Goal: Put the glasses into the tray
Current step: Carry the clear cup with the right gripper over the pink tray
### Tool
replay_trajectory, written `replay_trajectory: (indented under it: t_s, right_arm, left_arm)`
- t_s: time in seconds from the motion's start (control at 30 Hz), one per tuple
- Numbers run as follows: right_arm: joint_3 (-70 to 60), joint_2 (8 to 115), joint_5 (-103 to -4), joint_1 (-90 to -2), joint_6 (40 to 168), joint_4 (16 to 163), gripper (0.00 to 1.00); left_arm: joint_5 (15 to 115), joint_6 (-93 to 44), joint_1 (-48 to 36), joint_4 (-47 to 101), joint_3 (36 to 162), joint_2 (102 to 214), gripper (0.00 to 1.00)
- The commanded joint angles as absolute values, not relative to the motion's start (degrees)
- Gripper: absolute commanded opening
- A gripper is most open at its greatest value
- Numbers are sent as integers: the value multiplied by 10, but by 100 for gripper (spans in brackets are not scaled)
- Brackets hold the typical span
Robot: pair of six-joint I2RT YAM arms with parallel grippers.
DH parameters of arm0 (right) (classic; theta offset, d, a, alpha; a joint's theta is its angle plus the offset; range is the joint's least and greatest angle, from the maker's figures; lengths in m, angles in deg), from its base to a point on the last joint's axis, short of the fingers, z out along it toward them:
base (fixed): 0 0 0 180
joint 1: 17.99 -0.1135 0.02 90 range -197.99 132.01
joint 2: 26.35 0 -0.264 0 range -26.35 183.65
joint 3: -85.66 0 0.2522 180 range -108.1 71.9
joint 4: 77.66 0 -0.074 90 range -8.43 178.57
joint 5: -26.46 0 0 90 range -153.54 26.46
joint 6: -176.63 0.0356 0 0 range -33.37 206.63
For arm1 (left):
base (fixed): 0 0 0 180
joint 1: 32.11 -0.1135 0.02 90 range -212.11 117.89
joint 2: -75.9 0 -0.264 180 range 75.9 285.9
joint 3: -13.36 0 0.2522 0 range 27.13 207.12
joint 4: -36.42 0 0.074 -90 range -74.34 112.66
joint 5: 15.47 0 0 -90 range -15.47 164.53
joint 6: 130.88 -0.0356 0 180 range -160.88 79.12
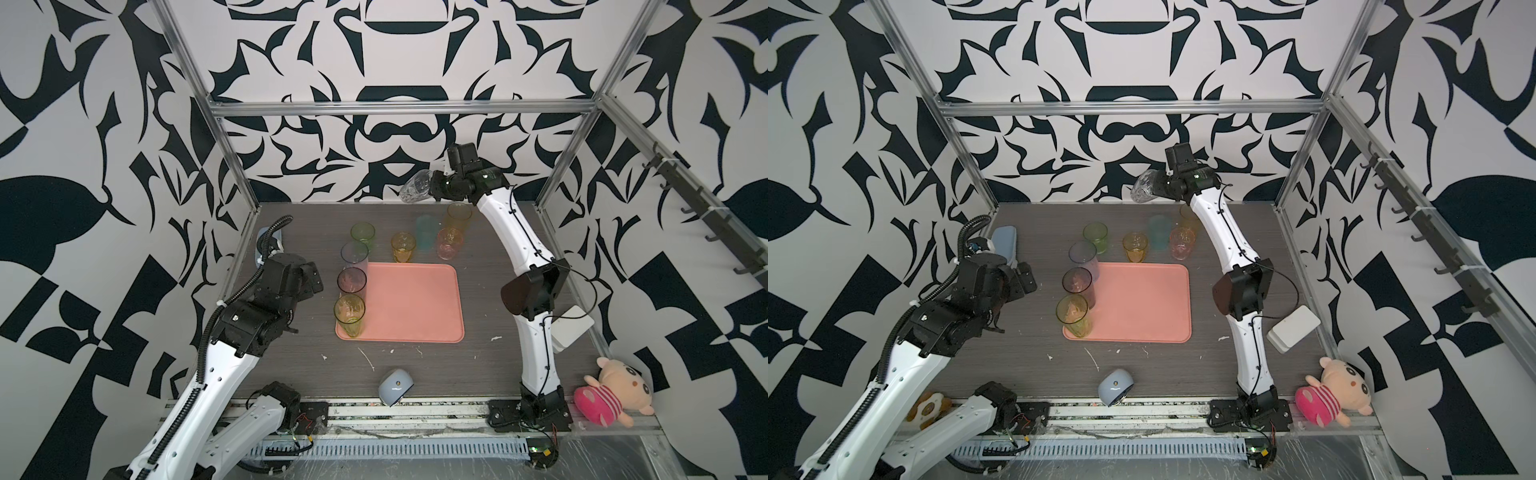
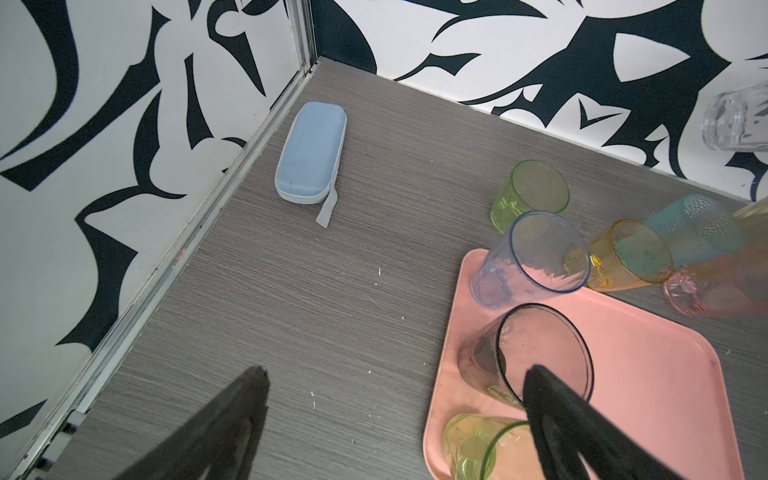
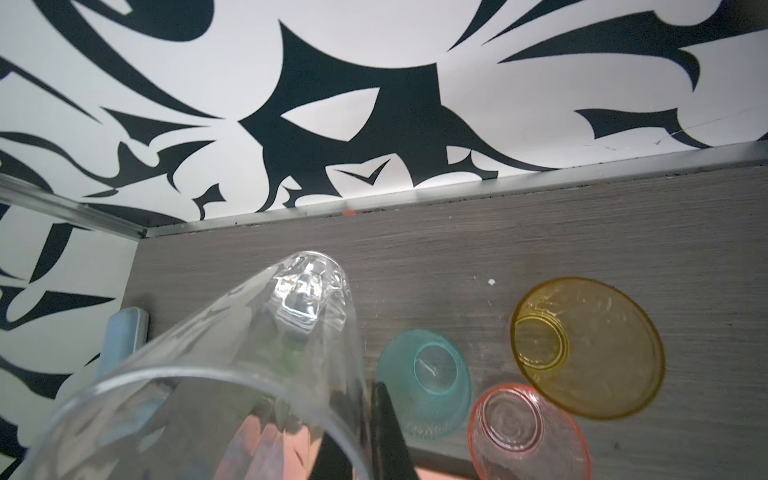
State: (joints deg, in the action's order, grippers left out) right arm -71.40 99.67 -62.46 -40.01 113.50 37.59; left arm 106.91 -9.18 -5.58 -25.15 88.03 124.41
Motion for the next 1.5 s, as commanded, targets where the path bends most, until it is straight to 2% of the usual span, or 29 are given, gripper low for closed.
replay_trajectory:
  t_s: [0.0, 0.4, 0.87, 1.1, 1.47]
  right_arm:
    - [-731, 929, -631, -421, 1122, 326, 0]
    - [-638, 821, -674, -491, 1115, 232, 0]
    - [-462, 717, -729, -568, 1140, 234, 0]
    - [-379, 695, -736, -609, 1170, 262, 0]
    - [-329, 702, -740, -636, 1193, 264, 0]
  left_arm:
    - [1065, -83, -58, -263, 871, 1230, 99]
    - [1081, -88, -58, -268, 833, 1181, 99]
    - [1086, -102, -57, -257, 808, 1164, 100]
    - [1083, -99, -58, -263, 805, 1156, 99]
    - [1079, -99, -58, -264, 802, 1148, 99]
